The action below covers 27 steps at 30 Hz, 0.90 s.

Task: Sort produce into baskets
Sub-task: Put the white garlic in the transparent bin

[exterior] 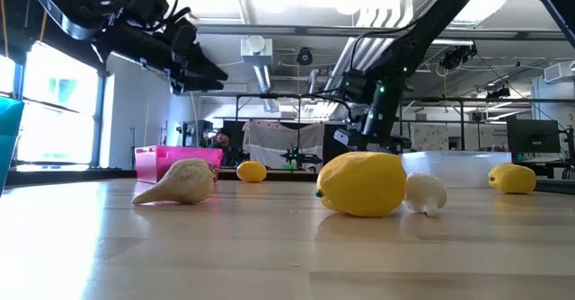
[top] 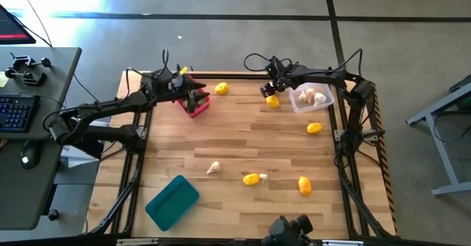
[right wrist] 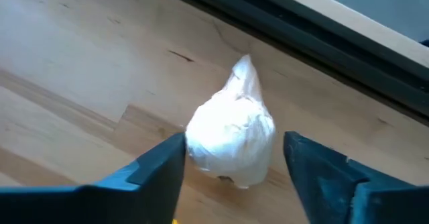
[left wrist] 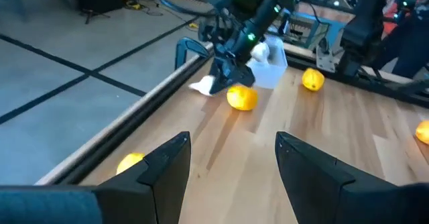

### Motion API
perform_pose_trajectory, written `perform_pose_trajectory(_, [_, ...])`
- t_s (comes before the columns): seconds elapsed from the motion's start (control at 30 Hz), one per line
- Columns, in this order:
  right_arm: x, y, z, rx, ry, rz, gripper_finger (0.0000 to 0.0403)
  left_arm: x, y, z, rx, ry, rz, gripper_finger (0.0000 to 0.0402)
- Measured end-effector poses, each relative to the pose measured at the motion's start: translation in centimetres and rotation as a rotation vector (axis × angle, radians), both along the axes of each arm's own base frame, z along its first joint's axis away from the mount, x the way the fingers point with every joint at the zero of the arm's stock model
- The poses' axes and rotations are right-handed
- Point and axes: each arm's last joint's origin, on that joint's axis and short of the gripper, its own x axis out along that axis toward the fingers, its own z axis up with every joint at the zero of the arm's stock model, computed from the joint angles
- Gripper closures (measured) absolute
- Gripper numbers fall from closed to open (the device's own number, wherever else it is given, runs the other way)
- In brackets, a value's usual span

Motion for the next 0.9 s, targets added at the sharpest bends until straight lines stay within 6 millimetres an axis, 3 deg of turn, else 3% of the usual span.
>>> perform_pose_trajectory(0.2, [0.3,-0.4,0.4,-0.043,-0.014,0.063,0.0266,0.3,-0.4,0.0,0.018,0.001,-0.025,0.0197])
perform_pose_trajectory(0.37, [1.1,-1.0,2.3,-0.067,-0.059,0.153,0.0333,0.4,-0.5,0.1,0.029,-0.008,-0.029,0.0197])
perform_pose_trajectory(0.63, [1.4,0.0,7.9,-0.118,-0.079,0.221,0.0332,0.4,-0.5,0.1,0.03,-0.008,-0.03,0.0197])
perform_pose_trajectory(0.77, [-0.5,2.2,10.2,-0.101,0.003,0.194,0.0333,0.4,-0.5,0.1,0.035,-0.006,-0.034,0.0197])
perform_pose_trajectory(0.9, [-3.5,4.7,11.2,-0.034,0.136,0.11,0.0333,0.5,-0.7,0.1,0.038,-0.005,-0.042,0.0197])
